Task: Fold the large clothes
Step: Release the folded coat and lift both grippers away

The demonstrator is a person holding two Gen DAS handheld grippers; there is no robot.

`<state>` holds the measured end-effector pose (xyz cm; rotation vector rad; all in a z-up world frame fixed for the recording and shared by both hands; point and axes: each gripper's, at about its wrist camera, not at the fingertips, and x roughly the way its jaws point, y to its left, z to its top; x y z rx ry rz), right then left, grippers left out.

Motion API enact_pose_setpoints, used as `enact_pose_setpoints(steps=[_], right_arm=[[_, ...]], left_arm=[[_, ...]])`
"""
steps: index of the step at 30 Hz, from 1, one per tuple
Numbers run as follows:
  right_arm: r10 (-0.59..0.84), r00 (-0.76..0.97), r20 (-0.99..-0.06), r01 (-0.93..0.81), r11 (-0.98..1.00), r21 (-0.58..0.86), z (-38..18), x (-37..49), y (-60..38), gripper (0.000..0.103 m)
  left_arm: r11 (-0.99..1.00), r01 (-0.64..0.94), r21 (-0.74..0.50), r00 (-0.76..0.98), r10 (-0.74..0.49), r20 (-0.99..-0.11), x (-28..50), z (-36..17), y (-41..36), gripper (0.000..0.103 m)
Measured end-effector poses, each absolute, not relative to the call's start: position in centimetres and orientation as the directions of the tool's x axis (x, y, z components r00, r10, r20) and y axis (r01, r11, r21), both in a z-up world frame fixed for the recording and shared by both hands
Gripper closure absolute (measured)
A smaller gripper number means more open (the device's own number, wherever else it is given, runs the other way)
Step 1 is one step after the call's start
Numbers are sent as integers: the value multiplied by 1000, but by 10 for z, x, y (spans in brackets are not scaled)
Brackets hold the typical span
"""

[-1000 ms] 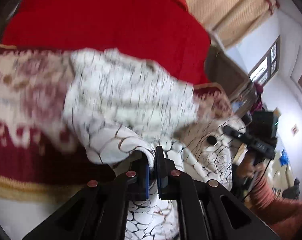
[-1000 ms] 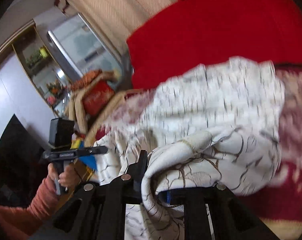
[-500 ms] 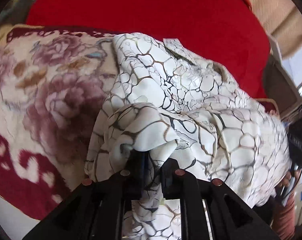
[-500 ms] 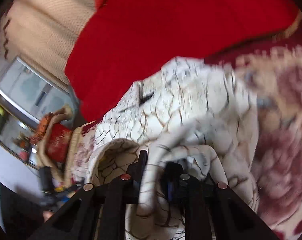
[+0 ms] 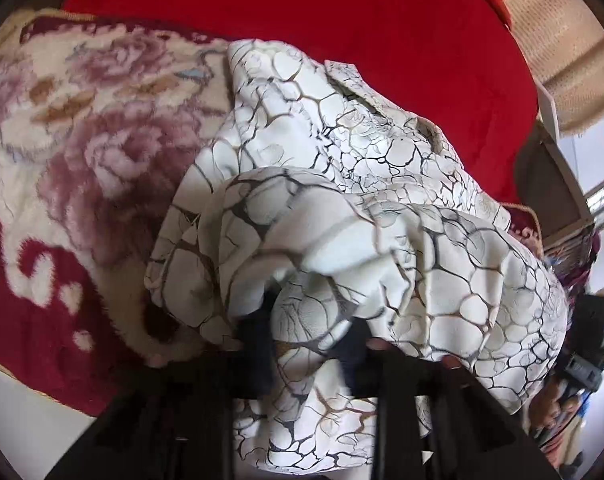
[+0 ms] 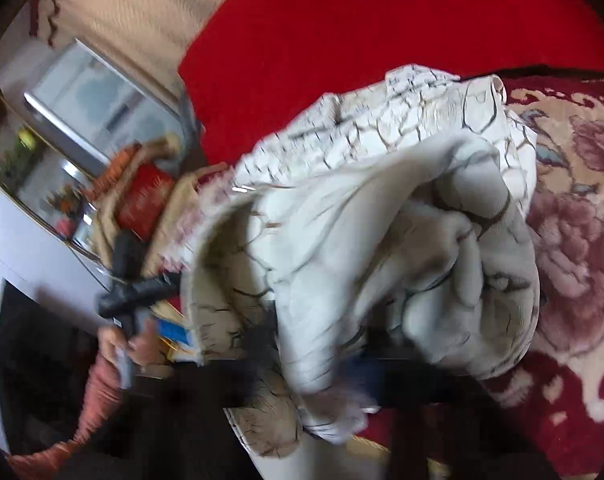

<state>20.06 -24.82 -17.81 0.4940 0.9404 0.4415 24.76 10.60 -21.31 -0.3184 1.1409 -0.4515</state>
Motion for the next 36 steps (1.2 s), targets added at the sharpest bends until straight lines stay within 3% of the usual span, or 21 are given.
enact_pose_setpoints(steps=[3,7,12,17,20,23,25,27,28,29,30,31,32,36], right_arm=[[559,542,-627,-187,808,559,-160,200,-242,87],[597,631,-496,-270,768,580,-120,211,-258,90],[554,714,-428,-196,746,637,-106,265,-297,90],[497,775,-389,-4,621,784,-150,345,-359,90],[550,753,-360,150,389,909,-213,398,-404,87],[608,740,-288,218,188,958,-261,427,-426,86],[616,734,-285,240,157,958,-269,437,-430,83],[618,729,-294,216,200,956,-260,440,-428,75],[613,732,-297,200,223,954,-254,438,-426,72],[607,741,-287,176,237,956,-245,436,-425,62],[603,751,-268,156,233,960,-239,433,-425,36],[592,768,-243,134,222,966,-233,428,-425,24],[540,813,-217,110,224,968,-222,415,-427,14],[472,850,-233,47,374,926,-183,383,-420,16]], left_arm=[[826,239,-510,347,-563,-750,247,-188,106,93],[720,296,-628,381,-692,-613,264,-140,118,95],[666,253,-702,442,-725,-528,330,-115,125,95],[653,103,-750,487,-691,-534,414,-147,131,95],[650,-24,-759,492,-653,-575,457,-187,134,95],[560,-126,-819,511,-671,-537,474,-227,141,95],[502,-159,-850,544,-674,-500,468,-244,144,95],[501,-224,-836,521,-664,-537,470,-245,145,94],[482,-236,-844,517,-673,-529,469,-236,146,85],[462,-207,-862,553,-672,-493,464,-226,148,66],[462,-160,-872,621,-640,-453,451,-209,149,53],[490,-151,-858,661,-596,-457,441,-197,150,31],[539,-152,-829,701,-532,-475,430,-181,151,27],[660,-62,-748,815,-399,-420,390,-127,149,27]])
